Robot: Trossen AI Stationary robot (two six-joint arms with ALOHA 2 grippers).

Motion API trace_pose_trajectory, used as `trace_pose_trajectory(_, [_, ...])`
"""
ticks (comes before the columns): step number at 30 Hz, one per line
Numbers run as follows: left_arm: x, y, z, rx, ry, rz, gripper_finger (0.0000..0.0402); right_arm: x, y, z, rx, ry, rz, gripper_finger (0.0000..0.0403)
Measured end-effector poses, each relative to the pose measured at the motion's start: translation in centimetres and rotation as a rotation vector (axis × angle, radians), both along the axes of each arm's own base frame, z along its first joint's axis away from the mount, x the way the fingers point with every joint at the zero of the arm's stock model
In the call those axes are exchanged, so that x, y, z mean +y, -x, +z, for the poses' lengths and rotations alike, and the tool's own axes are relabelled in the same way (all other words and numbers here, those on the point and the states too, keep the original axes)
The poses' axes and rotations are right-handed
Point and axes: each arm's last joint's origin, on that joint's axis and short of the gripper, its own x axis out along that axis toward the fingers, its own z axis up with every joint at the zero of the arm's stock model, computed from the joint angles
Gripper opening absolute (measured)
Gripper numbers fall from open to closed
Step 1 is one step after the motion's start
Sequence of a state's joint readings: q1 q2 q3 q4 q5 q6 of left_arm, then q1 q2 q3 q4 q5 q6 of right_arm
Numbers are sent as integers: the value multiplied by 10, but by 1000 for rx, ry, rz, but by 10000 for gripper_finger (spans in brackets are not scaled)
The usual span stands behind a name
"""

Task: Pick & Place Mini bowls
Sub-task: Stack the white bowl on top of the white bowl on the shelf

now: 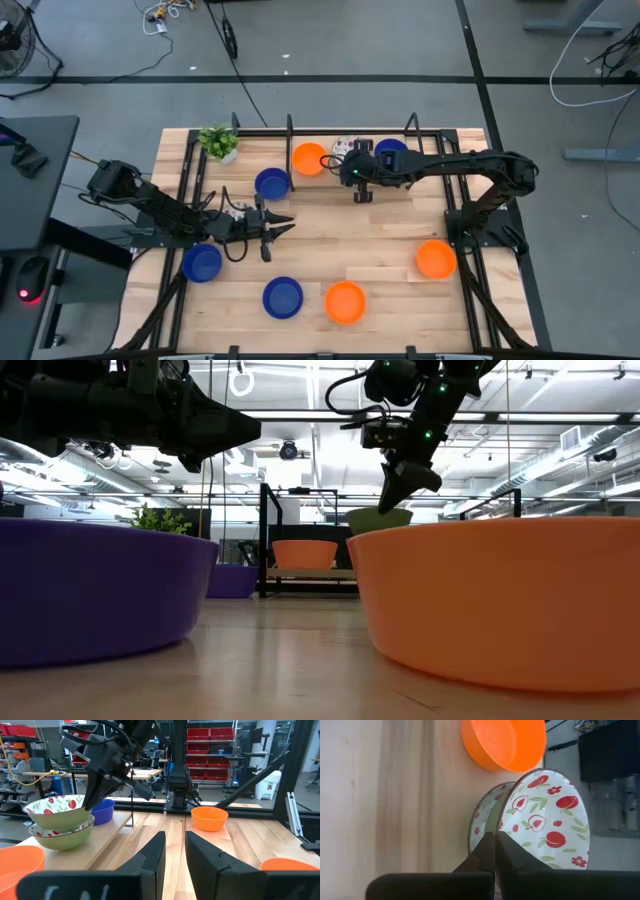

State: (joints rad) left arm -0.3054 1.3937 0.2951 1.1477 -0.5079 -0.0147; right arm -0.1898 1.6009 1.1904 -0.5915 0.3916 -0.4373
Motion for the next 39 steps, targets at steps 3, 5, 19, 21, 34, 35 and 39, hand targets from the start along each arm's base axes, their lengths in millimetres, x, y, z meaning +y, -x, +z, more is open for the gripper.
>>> trace_pose_trajectory(3, [0,0,0,0,0,0,78,0,0,-2,-2,-1,-3,0])
trace_pose_trajectory(5, [0,0,0,0,0,0,78,-1,2,-6,8,-5,-10,0])
trace_pose_trajectory(19, [0,0,0,0,0,0,78,-9,3,-11,-36,-27,-26,2])
trace_pose_trajectory(21, [0,0,0,0,0,0,78,-9,3,-11,-39,-31,-29,2])
trace_pose_trajectory(34, [0,0,0,0,0,0,78,-15,4,-12,-53,-60,-49,4])
trace_pose_trajectory(35, [0,0,0,0,0,0,78,-16,4,-12,-54,-67,-47,4])
trace_pose_trajectory(39, [0,0,0,0,0,0,78,-17,4,-12,-55,-69,-51,5])
